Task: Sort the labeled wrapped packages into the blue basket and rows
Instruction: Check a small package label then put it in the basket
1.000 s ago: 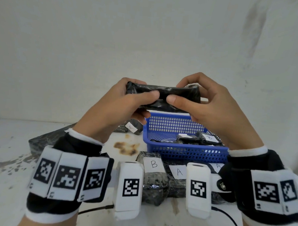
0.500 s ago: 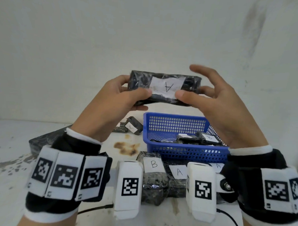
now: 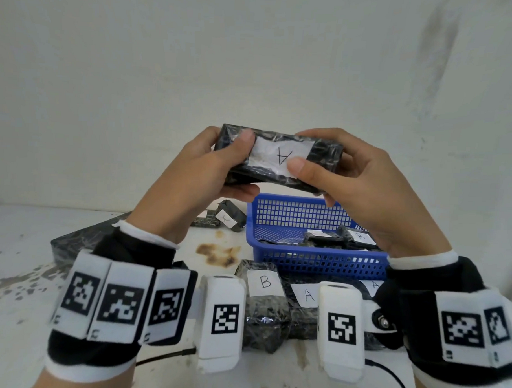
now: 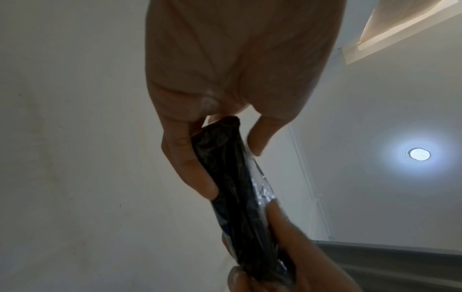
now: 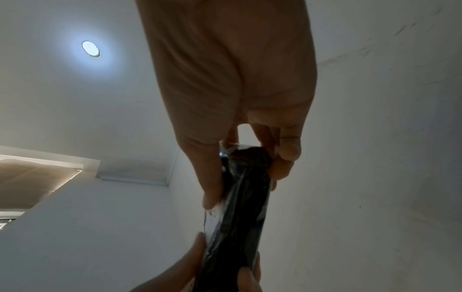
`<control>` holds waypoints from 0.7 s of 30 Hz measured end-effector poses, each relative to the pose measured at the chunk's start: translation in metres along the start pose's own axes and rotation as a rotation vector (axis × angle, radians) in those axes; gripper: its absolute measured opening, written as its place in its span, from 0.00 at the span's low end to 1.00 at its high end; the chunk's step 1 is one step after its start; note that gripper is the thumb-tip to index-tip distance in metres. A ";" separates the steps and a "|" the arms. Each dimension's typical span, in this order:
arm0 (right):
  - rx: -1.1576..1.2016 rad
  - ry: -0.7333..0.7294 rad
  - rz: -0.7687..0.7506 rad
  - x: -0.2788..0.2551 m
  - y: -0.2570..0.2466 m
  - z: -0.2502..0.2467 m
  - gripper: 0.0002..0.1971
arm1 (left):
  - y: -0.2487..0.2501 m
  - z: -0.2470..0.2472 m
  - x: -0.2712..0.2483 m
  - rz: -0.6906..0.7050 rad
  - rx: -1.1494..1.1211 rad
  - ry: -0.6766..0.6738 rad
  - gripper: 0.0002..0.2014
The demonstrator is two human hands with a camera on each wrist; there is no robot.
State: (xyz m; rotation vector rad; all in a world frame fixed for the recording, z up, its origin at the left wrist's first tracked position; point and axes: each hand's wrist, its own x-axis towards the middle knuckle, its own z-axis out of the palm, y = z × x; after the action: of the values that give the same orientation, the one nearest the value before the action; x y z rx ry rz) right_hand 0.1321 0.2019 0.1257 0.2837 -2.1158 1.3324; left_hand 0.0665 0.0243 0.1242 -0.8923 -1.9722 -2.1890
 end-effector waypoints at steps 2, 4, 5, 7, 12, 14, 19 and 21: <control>0.003 -0.016 -0.002 0.000 -0.001 0.001 0.11 | -0.001 -0.001 0.001 0.003 0.028 0.010 0.09; 0.006 -0.034 0.006 0.000 -0.002 0.001 0.10 | -0.001 -0.001 0.001 0.004 0.033 0.020 0.11; -0.002 -0.044 0.012 -0.001 -0.003 0.002 0.10 | -0.002 -0.001 0.001 0.010 0.046 0.023 0.12; -0.032 -0.059 0.021 -0.002 -0.004 0.002 0.10 | -0.002 0.000 0.000 0.028 0.079 0.016 0.12; -0.058 -0.098 0.049 -0.001 -0.004 0.001 0.16 | 0.000 0.000 -0.003 0.065 0.117 -0.022 0.12; -0.081 -0.139 0.057 -0.002 -0.003 -0.001 0.18 | 0.000 0.002 -0.002 0.065 0.098 -0.023 0.16; -0.158 -0.170 0.057 0.000 0.001 -0.001 0.24 | -0.001 0.002 0.002 0.030 -0.013 0.029 0.15; -0.164 -0.137 0.055 0.001 0.003 0.001 0.18 | 0.002 0.002 -0.002 0.046 0.005 -0.008 0.13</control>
State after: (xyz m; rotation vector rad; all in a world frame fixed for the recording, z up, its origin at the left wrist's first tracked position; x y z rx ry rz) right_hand 0.1294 0.2025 0.1239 0.2560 -2.3473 1.1912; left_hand 0.0696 0.0255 0.1250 -0.9366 -1.9401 -2.1583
